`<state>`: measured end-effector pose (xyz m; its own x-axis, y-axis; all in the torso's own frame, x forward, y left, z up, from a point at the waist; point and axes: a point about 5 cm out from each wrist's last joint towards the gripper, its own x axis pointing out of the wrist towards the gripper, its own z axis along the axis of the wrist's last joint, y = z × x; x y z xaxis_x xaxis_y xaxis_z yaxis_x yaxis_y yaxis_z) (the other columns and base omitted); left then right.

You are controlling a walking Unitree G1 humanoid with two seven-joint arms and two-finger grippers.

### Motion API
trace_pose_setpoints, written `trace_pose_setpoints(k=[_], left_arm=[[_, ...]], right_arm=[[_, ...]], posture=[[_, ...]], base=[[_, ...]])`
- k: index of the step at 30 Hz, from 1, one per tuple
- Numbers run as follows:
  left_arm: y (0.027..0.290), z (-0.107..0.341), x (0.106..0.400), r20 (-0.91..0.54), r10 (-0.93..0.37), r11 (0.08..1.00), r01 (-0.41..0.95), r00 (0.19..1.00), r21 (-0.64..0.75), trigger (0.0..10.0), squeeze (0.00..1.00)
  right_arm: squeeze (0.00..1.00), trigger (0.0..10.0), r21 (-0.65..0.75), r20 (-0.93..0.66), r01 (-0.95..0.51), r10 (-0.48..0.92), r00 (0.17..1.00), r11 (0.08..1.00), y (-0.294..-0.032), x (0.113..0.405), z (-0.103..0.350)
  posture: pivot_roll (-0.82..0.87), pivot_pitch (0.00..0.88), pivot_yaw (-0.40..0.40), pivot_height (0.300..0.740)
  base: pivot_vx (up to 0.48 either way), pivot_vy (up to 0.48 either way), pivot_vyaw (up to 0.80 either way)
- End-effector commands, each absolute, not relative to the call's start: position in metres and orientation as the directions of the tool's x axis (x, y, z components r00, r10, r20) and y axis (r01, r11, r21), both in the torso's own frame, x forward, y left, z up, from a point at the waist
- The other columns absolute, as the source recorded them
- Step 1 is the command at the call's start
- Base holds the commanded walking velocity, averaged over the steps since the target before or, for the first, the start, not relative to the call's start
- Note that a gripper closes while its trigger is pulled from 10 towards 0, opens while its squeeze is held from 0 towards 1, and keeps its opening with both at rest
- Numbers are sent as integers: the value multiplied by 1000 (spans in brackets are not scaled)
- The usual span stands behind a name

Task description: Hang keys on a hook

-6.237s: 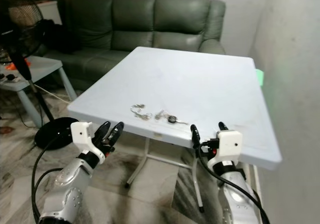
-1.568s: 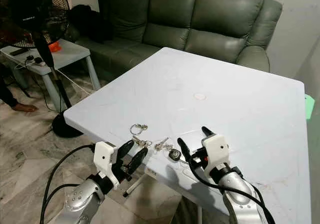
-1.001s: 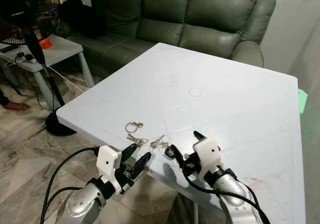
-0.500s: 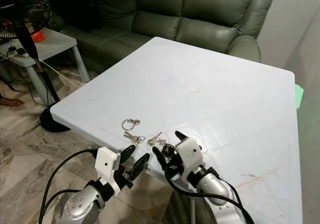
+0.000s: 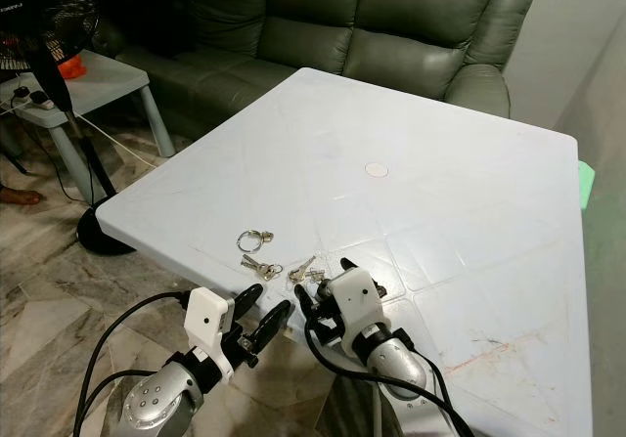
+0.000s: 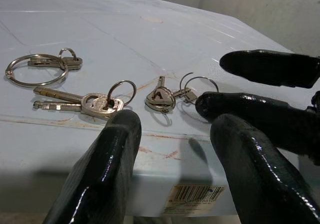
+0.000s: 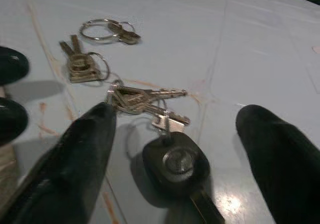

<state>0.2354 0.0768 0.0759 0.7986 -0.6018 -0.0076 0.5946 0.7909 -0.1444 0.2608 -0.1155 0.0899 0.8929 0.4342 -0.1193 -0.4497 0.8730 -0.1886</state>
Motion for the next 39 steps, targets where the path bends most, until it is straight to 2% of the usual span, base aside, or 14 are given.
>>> trace_pose_setpoints(k=[1,4,7,8,9,15,20,21,26,27,30,32,33,39], left_arm=[[76,81,234,3,-608,787,603,794,-127,10000,0],[76,81,234,2,-608,788,603,794,-124,10000,0],[76,81,233,1,-606,789,602,795,-123,10000,0],[75,81,233,1,-606,789,601,795,-123,10000,0],[76,81,233,1,-605,790,601,796,-123,10000,0],[76,80,232,0,-601,793,596,799,-122,10000,0],[76,80,231,-2,-599,795,594,801,-121,10000,0],[77,80,231,-2,-598,796,594,801,-121,10000,0],[77,80,230,-4,-596,798,591,803,-119,10000,0],[77,80,230,-4,-595,798,591,803,-119,10000,0],[77,80,230,-5,-595,798,590,804,-118,10000,0],[77,80,230,-6,-594,799,589,804,-118,10000,0],[77,79,229,-7,-594,800,589,805,-118,10000,0],[77,79,229,-7,-594,800,589,805,-118,10000,0]], right_arm=[[0,0,-192,-124,-443,427,896,875,-114,261,90],[0,0,-194,-131,-446,428,894,874,-113,261,90],[0,2941,-203,-144,-447,425,893,871,-112,261,88],[0,2941,-197,-144,-452,430,891,870,-112,261,89],[0,0,-198,-142,-454,432,890,869,-111,261,89],[0,431,-182,-136,-457,438,888,871,-106,262,92],[0,2510,-173,-133,-452,434,891,875,-105,264,94],[0,627,-172,-131,-450,432,892,876,-104,264,95],[0,0,-175,-125,-445,429,895,878,-104,264,96],[0,1569,-174,-127,-444,427,895,879,-104,264,96],[0,2078,-171,-128,-447,431,893,878,-103,264,97],[0,3804,-172,-129,-449,431,893,877,-102,264,97],[0,7608,-174,-139,-447,428,893,877,-101,265,96],[0,7608,-174,-139,-447,428,893,877,-101,265,96]], posture=[[50,76,-30,740],[51,77,-31,740],[56,75,-34,740],[56,75,-34,740],[58,74,-35,740],[63,72,-38,740],[66,73,-39,740],[67,73,-39,740],[70,76,-41,740],[70,77,-41,740],[71,78,-41,740],[71,79,-41,740],[71,79,-42,740],[71,79,-42,740]], base=[[0,0,0],[0,0,0],[0,0,0],[0,0,0],[0,0,0],[0,0,0],[0,0,0],[0,0,0],[0,0,0],[0,0,0],[0,0,0],[0,0,0],[0,0,0],[0,0,0]])
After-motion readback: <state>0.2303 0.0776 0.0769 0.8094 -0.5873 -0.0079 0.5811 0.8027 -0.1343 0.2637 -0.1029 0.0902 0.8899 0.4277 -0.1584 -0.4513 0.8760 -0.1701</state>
